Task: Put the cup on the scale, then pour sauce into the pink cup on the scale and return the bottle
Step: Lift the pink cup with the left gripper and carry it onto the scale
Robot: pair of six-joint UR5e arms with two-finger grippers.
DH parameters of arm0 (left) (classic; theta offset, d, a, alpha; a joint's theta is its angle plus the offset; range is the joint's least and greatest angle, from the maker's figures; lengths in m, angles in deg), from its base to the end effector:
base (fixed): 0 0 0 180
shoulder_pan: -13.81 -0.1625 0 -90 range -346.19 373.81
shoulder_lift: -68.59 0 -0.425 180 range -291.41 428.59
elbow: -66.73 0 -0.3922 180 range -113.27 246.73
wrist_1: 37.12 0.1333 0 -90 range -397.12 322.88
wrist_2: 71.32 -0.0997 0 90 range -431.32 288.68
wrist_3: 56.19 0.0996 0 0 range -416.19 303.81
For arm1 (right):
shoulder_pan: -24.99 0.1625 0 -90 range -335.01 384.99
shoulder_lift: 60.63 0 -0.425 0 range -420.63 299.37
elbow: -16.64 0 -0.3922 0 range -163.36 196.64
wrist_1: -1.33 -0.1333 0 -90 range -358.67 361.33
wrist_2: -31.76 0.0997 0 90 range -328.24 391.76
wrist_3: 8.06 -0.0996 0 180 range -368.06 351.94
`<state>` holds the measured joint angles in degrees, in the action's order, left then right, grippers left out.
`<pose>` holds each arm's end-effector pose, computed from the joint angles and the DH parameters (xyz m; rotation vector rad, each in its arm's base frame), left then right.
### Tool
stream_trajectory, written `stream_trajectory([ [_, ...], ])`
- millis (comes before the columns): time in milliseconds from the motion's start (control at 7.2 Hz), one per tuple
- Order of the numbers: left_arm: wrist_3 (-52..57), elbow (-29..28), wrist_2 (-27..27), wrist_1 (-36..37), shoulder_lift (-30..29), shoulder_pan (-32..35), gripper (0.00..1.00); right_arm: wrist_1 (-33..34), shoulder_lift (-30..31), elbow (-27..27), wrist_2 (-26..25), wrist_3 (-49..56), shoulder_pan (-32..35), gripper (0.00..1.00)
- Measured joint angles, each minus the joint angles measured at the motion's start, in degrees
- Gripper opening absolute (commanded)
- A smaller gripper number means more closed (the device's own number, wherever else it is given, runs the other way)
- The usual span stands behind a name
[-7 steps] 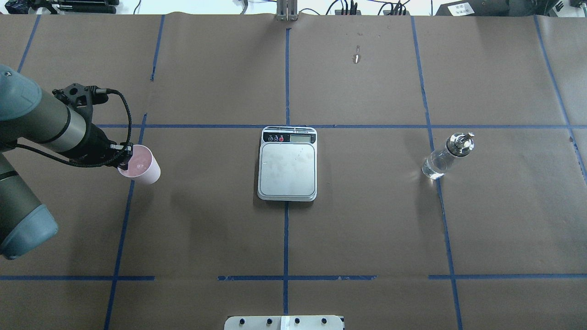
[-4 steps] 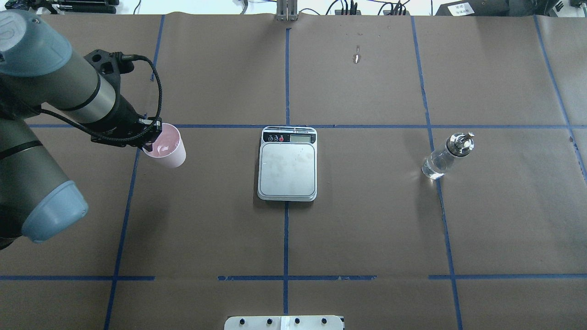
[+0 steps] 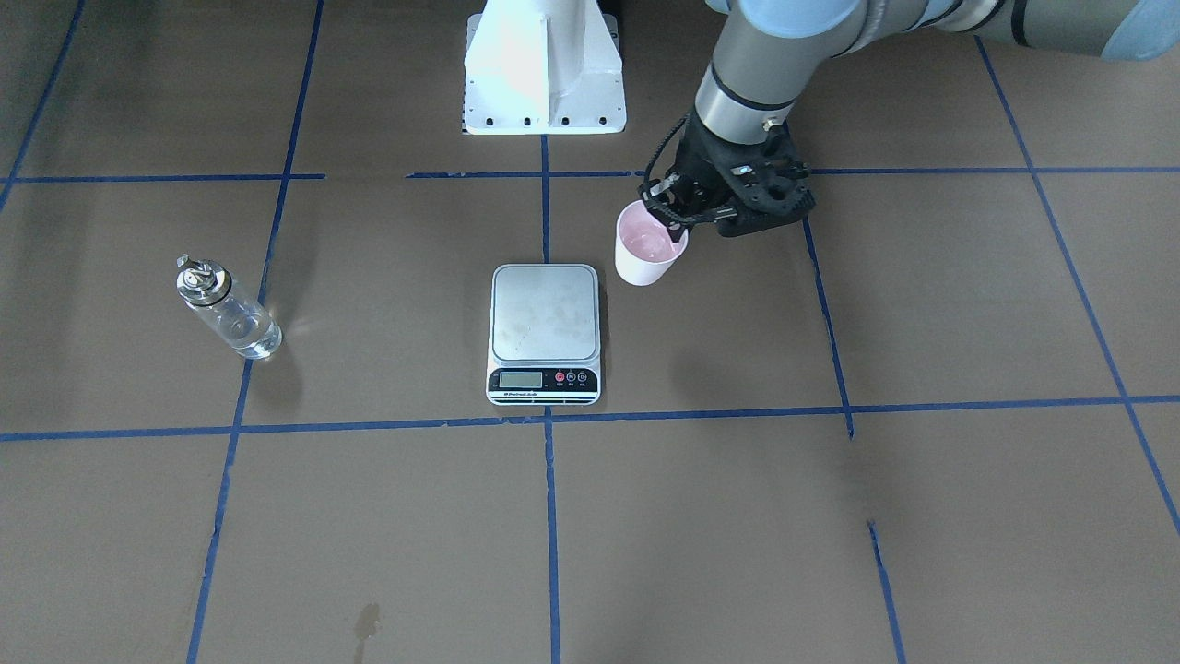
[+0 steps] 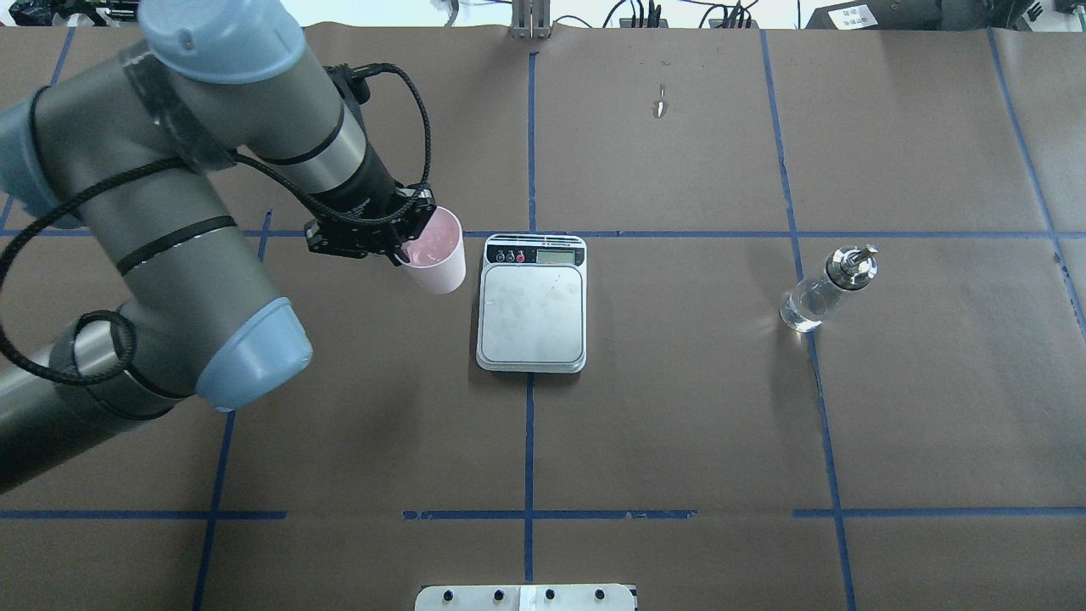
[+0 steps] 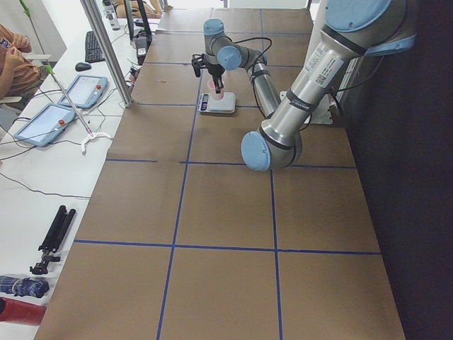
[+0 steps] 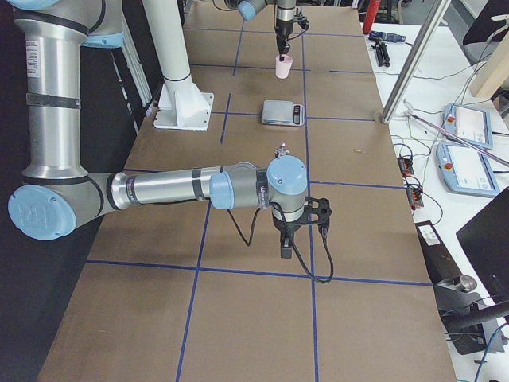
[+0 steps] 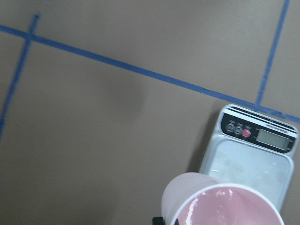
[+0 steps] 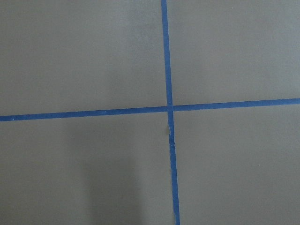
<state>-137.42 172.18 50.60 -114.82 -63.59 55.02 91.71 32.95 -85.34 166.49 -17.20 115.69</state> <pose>0.4175 -0.4728 0.1347 -0.1530 0.9227 -0.3043 0.0689 -0.4692 0.5855 0.0751 -0.7873 0.1081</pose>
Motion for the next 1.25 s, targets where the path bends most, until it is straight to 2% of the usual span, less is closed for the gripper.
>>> stream_trajectory([
  [278,-4.31,-6.79,-1.55,-3.42,-4.49,-3.17,0.0,-0.03,0.49,-0.07,0.04,0.13,0.0,1.0],
  [695,-6.73,-13.67,-3.45,-9.96,-5.93,-5.25,0.0,-0.35,0.53,-0.13,0.01,0.02,0.0,1.0],
  [1251,-6.92,-15.27,-3.57,-11.78,-5.94,-6.42,0.0,-0.46,0.18,-0.1,-0.05,0.0,0.0,1.0],
])
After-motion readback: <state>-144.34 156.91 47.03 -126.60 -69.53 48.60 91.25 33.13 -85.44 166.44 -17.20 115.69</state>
